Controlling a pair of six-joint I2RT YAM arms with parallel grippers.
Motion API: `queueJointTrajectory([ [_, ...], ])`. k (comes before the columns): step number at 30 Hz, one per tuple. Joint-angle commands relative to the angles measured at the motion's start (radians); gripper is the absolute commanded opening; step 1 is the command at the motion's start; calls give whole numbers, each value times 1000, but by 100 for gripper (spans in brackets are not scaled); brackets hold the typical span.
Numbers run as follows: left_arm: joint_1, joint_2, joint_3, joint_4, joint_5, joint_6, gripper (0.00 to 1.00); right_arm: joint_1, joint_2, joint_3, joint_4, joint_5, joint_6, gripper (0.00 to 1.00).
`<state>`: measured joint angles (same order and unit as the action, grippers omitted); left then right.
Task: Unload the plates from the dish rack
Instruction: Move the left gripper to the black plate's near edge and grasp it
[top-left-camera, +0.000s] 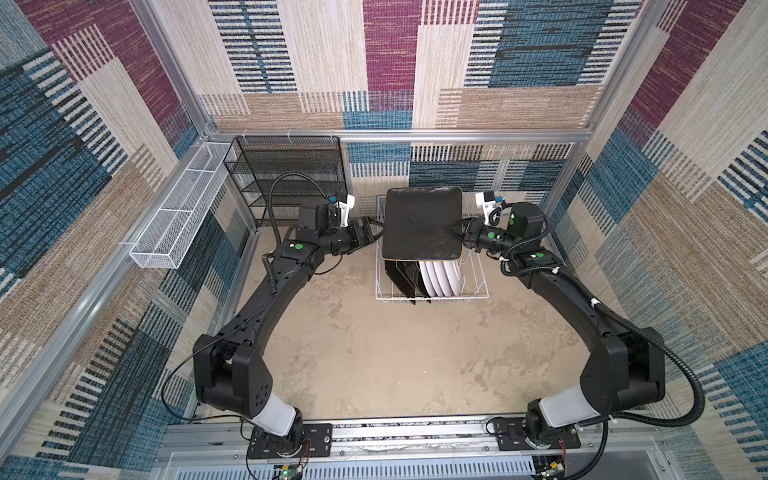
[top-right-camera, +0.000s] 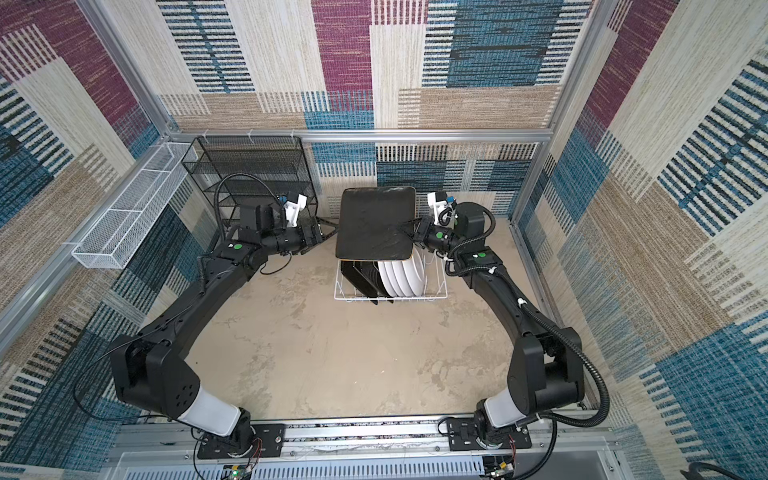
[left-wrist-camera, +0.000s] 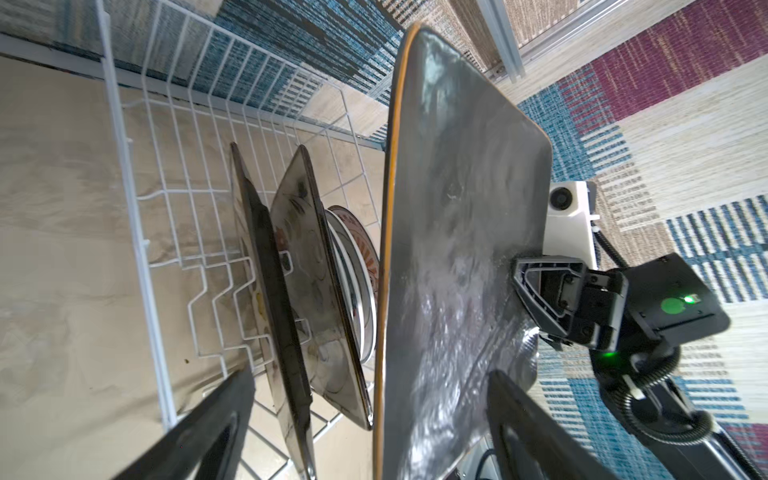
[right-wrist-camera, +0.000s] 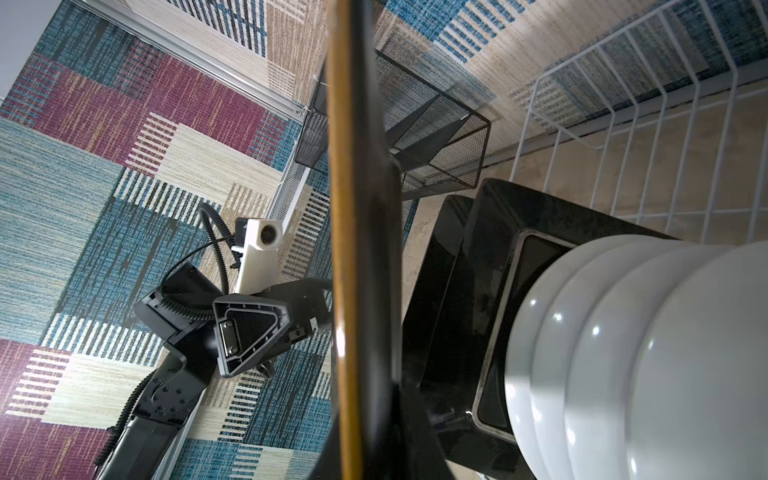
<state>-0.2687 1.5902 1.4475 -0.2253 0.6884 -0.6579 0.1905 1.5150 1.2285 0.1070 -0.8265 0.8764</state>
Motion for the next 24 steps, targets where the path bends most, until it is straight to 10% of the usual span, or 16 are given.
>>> queueJointTrajectory([
  [1,0,34,15,58,117,-73,87,1,7,2,176,-53,30,0],
  [24,-7,119,9,264,332,-219,55,4,97,17,275,-196,79,0],
])
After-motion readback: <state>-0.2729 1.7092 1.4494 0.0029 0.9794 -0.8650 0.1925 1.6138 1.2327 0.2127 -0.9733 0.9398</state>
